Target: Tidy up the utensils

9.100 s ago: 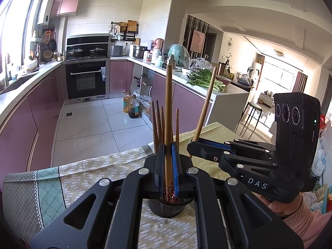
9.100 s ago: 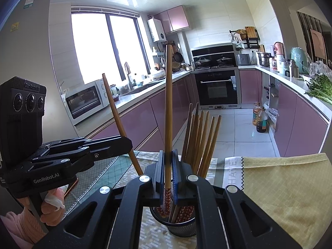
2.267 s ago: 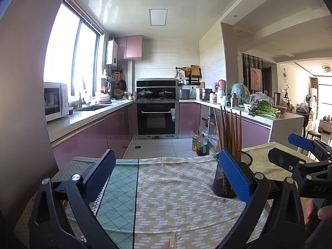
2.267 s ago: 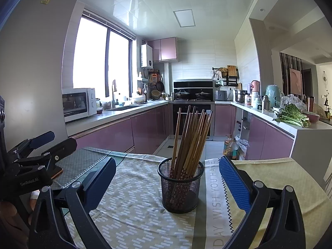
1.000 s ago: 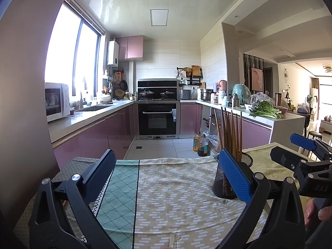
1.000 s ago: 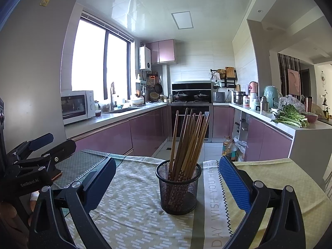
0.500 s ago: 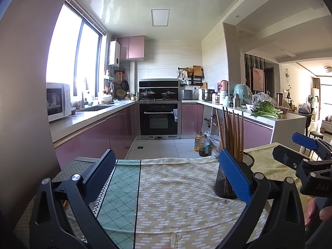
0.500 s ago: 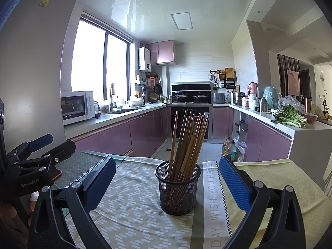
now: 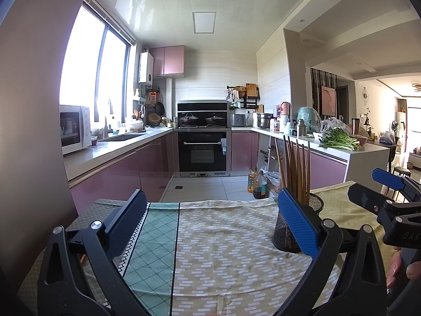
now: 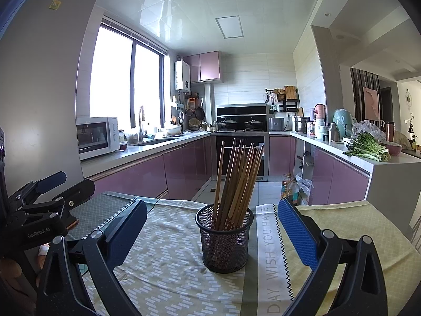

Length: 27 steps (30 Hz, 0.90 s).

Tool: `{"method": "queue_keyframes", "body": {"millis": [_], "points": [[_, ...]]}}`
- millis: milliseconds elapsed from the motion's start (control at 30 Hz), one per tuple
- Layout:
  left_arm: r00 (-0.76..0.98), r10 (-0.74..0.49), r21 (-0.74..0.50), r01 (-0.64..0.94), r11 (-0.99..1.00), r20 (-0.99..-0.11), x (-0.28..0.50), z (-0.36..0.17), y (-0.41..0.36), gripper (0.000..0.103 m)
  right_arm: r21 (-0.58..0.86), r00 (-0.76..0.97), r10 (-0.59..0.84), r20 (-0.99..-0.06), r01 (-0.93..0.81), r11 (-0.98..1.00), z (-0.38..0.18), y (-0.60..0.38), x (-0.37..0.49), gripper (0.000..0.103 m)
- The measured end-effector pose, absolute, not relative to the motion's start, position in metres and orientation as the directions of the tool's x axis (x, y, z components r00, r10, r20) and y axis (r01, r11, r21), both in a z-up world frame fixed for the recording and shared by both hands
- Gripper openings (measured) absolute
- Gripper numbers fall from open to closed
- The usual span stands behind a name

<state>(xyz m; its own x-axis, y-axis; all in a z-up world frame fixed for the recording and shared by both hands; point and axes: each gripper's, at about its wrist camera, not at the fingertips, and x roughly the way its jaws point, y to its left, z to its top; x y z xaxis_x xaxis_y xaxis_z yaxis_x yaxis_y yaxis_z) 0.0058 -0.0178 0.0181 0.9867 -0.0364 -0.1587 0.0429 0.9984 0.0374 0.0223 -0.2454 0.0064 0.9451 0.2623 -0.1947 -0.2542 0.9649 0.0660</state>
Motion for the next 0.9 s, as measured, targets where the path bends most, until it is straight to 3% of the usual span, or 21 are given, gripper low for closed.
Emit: {"method": "queue_keyframes", "body": {"millis": [900], "points": [[0.987,-0.028,0.039,0.035,0.999,-0.158,0.0053,0.017,-0.0191,0.098,0.069,0.948,0.26,-0.185,-0.251,0.965,0.006,-0.2463,0.0204,0.096]]}}
